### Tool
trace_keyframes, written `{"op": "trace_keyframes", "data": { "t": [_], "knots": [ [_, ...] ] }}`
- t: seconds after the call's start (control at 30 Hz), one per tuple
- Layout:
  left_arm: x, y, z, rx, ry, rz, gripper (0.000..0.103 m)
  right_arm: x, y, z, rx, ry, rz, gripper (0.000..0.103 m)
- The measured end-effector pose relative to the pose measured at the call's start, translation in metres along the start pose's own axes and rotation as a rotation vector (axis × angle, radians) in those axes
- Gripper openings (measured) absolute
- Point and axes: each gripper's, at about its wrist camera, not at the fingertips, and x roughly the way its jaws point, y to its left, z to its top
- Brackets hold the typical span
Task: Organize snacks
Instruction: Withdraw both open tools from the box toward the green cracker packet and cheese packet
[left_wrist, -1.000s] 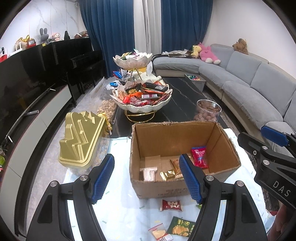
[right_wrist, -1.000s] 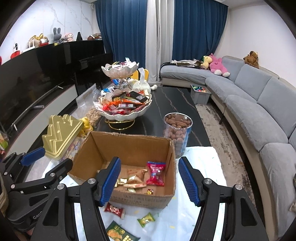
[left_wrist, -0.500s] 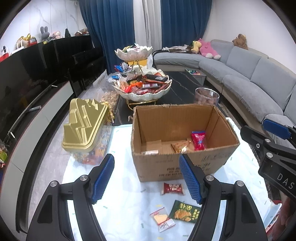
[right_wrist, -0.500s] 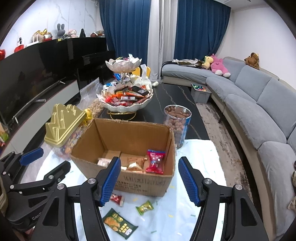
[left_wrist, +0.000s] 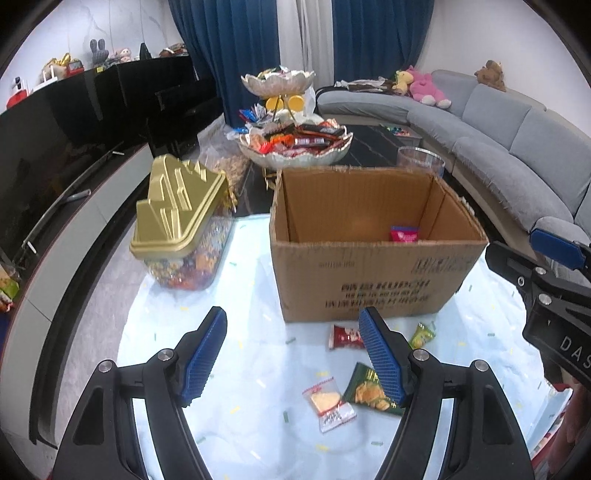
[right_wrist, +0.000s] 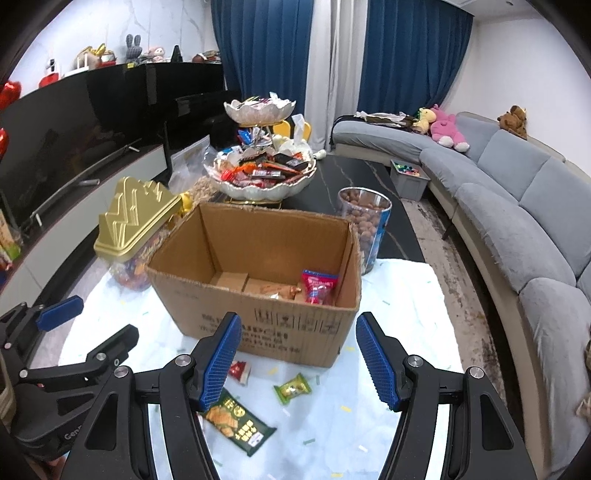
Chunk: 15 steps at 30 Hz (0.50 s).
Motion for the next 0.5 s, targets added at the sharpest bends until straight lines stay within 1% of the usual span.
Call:
{"op": "trace_keyframes", "data": {
  "t": [0.2, 0.5],
  "knots": [
    [0.005, -0.003, -0.024, 0.014, 0.035, -0.001, 0.074, 0.005, 0.004, -0.016, -0.049, 0.029, 0.017, 0.065],
    [0.018, -0.012, -0.056, 0.047, 0.124, -0.023, 0.077, 0.014, 0.017, -0.043, -0.159, 0.089, 0.066, 0.065]
  ]
}}
